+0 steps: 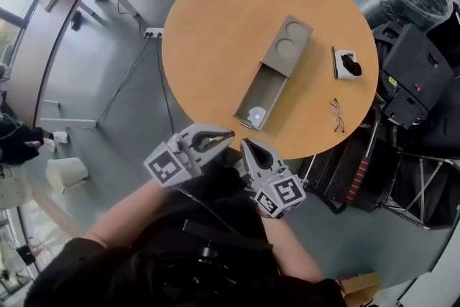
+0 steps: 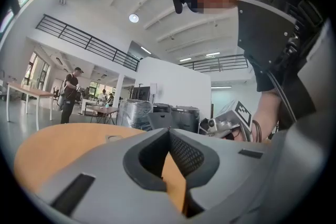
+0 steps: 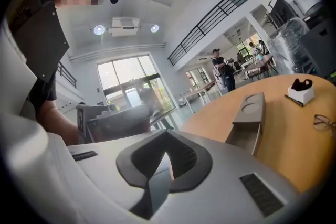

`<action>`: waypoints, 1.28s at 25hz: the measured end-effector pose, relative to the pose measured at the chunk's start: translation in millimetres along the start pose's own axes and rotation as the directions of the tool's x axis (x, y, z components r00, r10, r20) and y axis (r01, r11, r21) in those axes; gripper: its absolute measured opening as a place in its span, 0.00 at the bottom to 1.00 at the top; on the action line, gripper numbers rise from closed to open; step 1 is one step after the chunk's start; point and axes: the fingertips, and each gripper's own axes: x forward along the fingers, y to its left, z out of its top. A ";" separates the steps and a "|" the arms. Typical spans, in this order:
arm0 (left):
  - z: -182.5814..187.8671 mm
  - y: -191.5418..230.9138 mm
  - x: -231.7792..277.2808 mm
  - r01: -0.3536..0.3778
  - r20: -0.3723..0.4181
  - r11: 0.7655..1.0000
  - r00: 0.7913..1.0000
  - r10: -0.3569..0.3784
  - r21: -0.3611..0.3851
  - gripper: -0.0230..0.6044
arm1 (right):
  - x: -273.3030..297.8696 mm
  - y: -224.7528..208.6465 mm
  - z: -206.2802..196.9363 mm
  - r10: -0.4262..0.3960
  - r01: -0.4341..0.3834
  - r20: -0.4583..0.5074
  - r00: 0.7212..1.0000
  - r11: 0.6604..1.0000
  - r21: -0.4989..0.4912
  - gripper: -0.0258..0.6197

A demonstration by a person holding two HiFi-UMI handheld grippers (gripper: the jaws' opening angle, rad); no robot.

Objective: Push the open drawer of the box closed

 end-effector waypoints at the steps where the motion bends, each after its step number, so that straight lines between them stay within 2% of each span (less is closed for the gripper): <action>1: -6.9 8.0 2.2 -0.005 0.009 1.000 1.000 0.005 -0.012 0.09 | 7.5 -7.1 -11.1 -0.005 0.005 -0.008 1.000 1.000 0.011 0.05; 3: -25.0 20.8 4.8 -0.009 0.007 1.000 1.000 0.010 -0.026 0.09 | 21.3 -19.4 -34.8 -0.014 0.015 -0.026 1.000 0.999 0.036 0.05; 7: -76.0 39.7 11.1 -0.002 -0.052 0.998 0.999 -0.001 -0.061 0.09 | 44.0 -46.5 -78.1 -0.037 0.040 -0.045 0.998 0.996 0.085 0.05; 15: -157.3 71.8 28.6 -0.033 -0.112 0.993 0.994 0.021 -0.110 0.09 | 75.2 -97.3 -143.6 -0.071 0.086 -0.082 0.994 0.975 0.203 0.05; 22: -184.5 76.6 42.7 -0.045 -0.122 0.990 0.992 0.028 -0.135 0.09 | 88.5 -115.9 -173.8 -0.053 0.081 -0.106 0.993 0.954 0.289 0.05; 32: -197.8 85.8 53.1 -0.044 -0.150 0.988 0.988 0.022 -0.146 0.09 | 98.0 -136.3 -181.5 -0.057 0.103 -0.127 0.990 0.914 0.392 0.05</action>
